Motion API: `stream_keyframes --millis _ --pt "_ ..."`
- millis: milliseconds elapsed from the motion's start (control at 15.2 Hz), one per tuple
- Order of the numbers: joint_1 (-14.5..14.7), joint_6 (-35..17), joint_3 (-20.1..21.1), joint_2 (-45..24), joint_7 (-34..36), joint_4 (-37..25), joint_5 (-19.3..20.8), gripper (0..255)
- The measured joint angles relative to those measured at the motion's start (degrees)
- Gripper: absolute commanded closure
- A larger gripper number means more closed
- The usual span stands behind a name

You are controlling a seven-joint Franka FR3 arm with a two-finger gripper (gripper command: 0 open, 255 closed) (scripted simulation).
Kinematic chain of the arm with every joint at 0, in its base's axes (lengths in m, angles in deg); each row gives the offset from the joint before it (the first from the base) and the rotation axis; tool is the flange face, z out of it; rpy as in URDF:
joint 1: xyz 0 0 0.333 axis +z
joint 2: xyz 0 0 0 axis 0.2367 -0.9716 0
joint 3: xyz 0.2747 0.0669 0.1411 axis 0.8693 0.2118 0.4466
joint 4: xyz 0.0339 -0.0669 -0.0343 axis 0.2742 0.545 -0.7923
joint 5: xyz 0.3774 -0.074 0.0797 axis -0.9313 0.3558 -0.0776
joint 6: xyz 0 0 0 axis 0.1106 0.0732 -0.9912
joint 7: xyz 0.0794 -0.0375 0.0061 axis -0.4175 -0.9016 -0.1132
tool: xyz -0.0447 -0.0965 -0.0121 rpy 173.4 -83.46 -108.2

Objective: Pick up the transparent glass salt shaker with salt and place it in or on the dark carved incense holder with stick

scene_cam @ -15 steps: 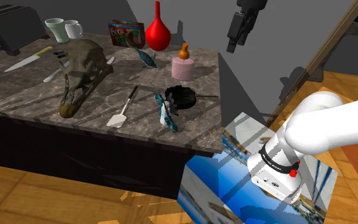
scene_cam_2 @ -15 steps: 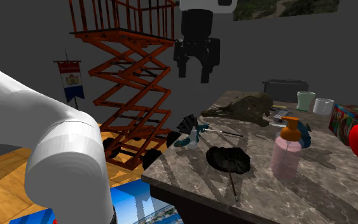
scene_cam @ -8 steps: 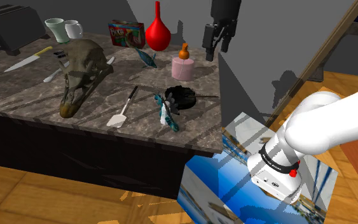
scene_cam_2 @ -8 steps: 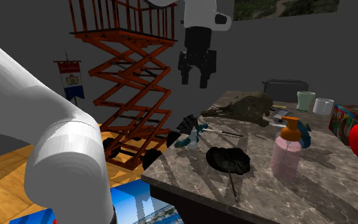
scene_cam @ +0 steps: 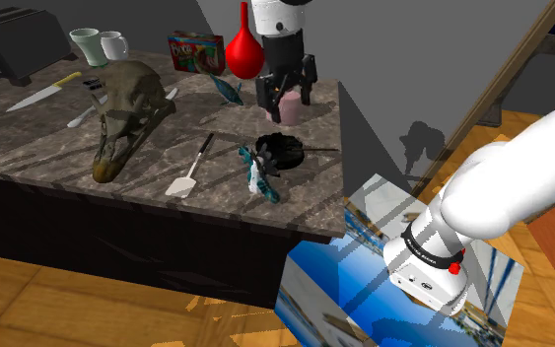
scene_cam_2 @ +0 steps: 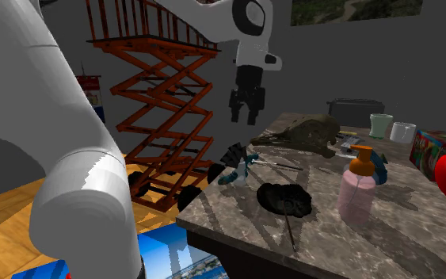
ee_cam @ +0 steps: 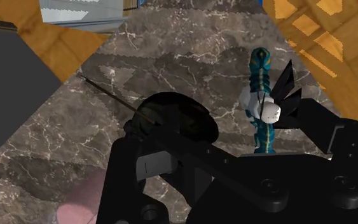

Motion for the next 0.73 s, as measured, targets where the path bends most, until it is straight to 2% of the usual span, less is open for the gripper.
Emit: stream_keyframes --millis 330,660,726 --pt "0.68 0.3 4.28 -14.15 10.98 -8.01 4.09 0" --pt "3.55 3.02 5.75 -28.99 21.24 -18.33 8.74 0" --pt "3.81 2.78 5.64 -30.35 22.08 -18.67 9.18 0"
